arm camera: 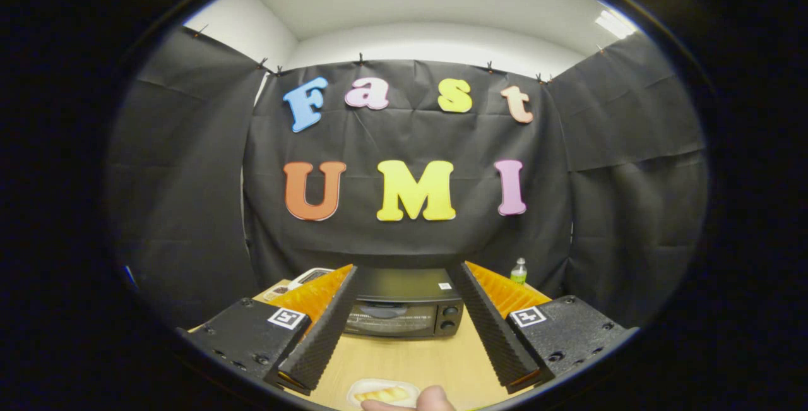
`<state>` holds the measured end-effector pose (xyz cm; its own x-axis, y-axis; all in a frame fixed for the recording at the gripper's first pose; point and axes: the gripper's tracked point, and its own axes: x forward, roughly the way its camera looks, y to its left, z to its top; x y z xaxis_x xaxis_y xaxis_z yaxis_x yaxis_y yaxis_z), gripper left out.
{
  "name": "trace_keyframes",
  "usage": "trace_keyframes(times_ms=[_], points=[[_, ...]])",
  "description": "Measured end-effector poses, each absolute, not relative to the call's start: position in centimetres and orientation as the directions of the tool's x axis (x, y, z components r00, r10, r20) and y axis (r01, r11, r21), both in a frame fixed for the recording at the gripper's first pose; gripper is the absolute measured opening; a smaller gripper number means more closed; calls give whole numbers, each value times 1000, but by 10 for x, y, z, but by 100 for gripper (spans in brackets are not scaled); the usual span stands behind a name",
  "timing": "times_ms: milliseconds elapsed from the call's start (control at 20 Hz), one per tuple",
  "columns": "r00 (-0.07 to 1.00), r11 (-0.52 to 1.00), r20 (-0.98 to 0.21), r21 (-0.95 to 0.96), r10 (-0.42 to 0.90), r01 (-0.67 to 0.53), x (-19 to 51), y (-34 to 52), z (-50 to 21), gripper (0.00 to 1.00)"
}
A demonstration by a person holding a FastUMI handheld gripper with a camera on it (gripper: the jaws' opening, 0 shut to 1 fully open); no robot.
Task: Open the toaster oven, put the food inside, and close the toaster oven door.
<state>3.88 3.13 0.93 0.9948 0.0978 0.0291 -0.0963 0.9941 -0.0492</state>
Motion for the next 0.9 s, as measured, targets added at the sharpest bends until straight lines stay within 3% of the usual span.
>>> trace_keyframes(times_ms=[200, 600, 900], points=[[980, 985, 102, -51, 171, -167, 83, 54, 27, 100], [984, 985, 36, -3, 173, -173, 220, 77, -35, 100], [978, 987, -135, 27, 160, -158, 284, 88, -151, 100]])
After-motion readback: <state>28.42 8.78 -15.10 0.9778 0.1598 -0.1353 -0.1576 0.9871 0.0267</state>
